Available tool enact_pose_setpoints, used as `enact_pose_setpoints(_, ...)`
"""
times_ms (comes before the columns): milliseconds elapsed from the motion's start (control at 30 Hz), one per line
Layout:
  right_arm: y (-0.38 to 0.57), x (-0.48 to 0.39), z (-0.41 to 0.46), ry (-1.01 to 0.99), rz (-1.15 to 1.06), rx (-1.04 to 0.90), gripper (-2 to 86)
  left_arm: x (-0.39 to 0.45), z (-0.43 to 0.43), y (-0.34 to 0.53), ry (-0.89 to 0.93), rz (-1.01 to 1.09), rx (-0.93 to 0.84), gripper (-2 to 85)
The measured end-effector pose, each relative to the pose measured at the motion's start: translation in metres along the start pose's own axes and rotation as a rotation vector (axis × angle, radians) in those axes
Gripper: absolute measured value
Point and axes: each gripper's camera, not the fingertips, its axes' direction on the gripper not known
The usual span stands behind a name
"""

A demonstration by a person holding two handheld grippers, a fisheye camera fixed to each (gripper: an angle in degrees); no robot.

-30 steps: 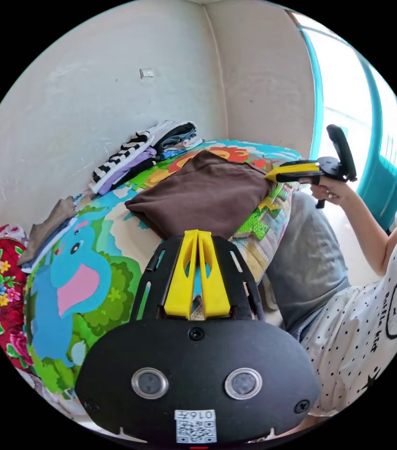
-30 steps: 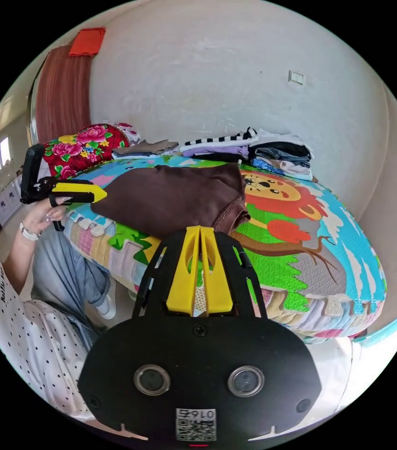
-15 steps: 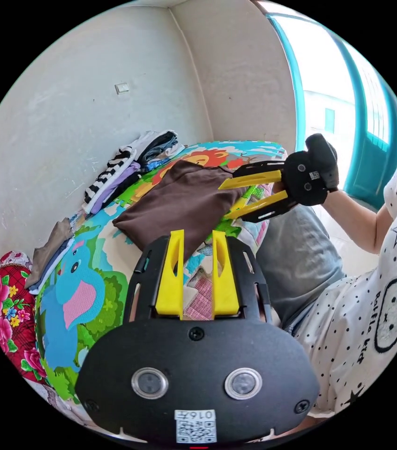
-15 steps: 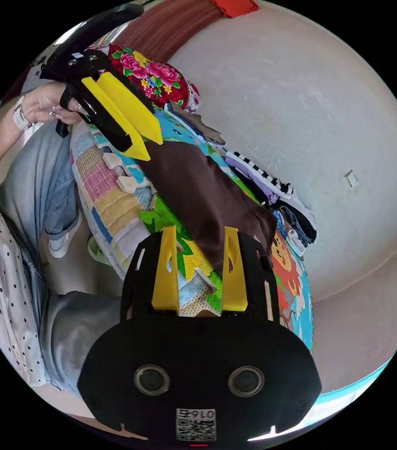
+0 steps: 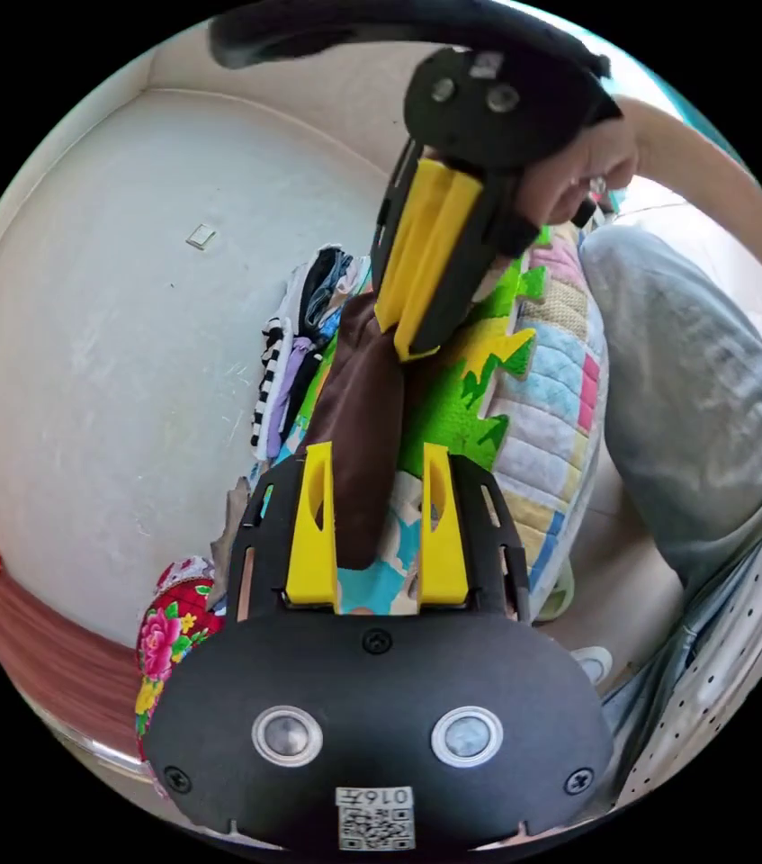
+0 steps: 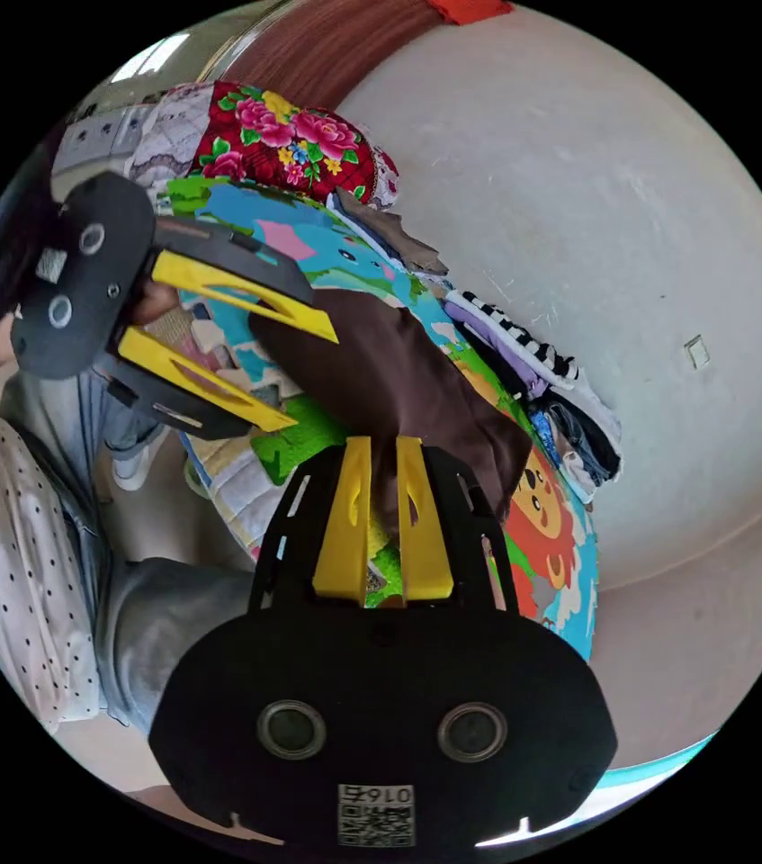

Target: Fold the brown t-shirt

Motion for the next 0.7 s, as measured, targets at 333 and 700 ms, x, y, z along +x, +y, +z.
enact_pose_setpoints(333,-0.028,0.025,-0.004,-0.094,0.007,0.036,5.0,-0.071,0.065,-0.062,0.062,0.15,-0.145,7.1)
enact_pose_setpoints(700,-0.072,-0.063,0.039,0.393,-0.001,0.041,16.7,-0.167,0.139,-0.107,0.379,0.213,-0.178,6.2)
